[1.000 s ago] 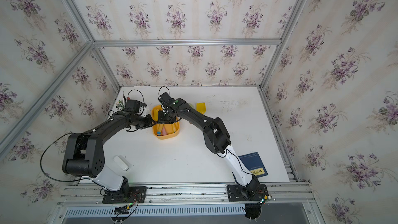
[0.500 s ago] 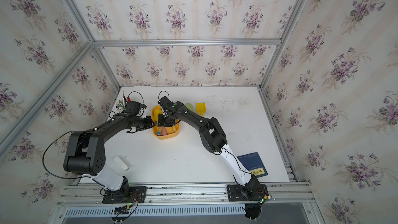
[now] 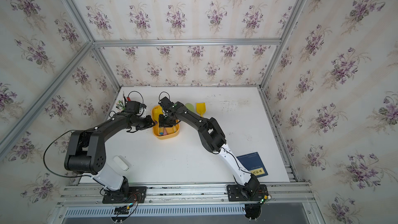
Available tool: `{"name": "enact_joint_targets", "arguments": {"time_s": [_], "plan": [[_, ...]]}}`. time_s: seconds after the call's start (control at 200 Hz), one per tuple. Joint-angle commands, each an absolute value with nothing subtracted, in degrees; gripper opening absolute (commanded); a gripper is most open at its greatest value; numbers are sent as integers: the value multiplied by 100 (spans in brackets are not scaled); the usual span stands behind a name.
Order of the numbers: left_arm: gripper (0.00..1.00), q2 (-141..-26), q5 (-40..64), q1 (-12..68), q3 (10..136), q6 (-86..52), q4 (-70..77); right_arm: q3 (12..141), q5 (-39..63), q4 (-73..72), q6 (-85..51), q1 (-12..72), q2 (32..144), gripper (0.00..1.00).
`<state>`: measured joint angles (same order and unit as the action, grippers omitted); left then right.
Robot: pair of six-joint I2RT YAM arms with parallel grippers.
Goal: Take the shovel out of the storage box
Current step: Pick up the shovel from the storage box, then place the shovel at the center of the board.
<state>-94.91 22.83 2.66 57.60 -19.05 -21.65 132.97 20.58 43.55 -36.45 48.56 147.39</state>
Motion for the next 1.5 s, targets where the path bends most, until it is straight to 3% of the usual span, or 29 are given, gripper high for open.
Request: {"name": "enact_joint_targets", "arguments": {"time_s": [0.0,0.4,0.669,0.914,1.079,1.239,1.494], "plan": [[27,-9514,2300,264,5792,-1877,-2135,13315,1978,4465,-3613,4852,14801,28],[29,-9427,2318,264,5860,-1876,-2199,13079,1943,4291,-3534,4826,14512,15],[40,-8954,2398,263,5853,-1990,-2277,12541,1801,3966,-3444,4704,13800,9],[47,-8728,3484,272,5543,-2690,-1408,12102,1731,3991,-3210,4430,13176,8],[50,-8680,3601,342,5585,-2857,-1247,11206,1540,4202,-2882,3921,12219,8],[53,-8698,3529,448,5676,-2850,-1324,10238,1628,4669,-2376,2932,11352,8],[54,-8828,3297,635,5866,-2781,-1462,9241,1576,4983,-1891,1726,10998,8]]}}
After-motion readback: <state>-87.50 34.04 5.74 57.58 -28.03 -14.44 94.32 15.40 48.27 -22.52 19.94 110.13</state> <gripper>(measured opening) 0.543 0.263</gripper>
